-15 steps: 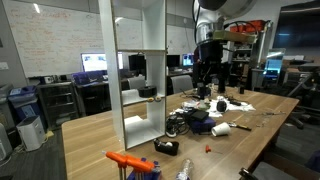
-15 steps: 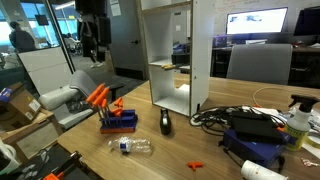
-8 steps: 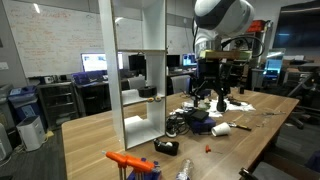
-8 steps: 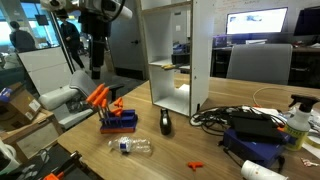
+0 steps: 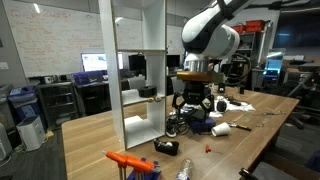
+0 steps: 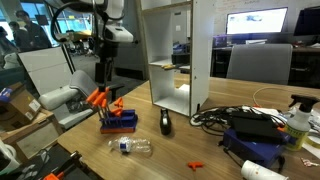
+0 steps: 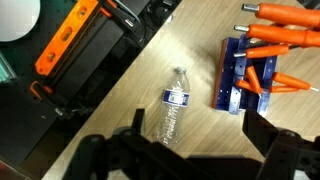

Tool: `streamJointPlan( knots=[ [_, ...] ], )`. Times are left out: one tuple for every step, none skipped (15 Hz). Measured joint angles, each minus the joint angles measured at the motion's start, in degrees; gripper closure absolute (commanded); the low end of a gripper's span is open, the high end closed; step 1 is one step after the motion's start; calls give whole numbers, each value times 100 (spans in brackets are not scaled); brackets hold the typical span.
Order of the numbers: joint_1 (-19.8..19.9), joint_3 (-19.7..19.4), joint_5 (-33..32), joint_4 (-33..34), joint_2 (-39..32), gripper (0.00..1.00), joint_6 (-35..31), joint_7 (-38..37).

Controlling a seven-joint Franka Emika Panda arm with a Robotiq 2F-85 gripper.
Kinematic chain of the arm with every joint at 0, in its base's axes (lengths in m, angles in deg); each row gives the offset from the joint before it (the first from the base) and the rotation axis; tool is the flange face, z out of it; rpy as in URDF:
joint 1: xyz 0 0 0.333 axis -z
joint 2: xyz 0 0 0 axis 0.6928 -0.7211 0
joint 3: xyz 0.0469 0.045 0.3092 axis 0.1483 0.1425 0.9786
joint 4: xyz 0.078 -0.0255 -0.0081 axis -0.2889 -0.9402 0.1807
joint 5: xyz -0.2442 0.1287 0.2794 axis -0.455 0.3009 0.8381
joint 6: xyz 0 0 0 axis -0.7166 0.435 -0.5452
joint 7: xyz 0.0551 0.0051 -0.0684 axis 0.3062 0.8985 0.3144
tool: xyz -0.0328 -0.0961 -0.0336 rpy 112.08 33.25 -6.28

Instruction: Pick up the bottle from the table and put it on the shelf

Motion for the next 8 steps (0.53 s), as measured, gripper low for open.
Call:
streamJointPlan(
  knots=[
    [0,29,0,-73,-96,0,-239,-182],
    [0,50,0,-160,-188,0,-479,-354],
    [-1,64,0,-252,-284,0,-722,-504],
    [-1,75,-2,-348,-389,0,-962,-636],
    [-2,85,-7,-444,-505,0,-1210,-754],
    [-3,91,-25,-536,-636,0,-1465,-865],
    [-4,95,-47,-623,-787,0,-1720,-960],
    [-7,96,-79,-698,-952,0,-1967,-1055]
  ],
)
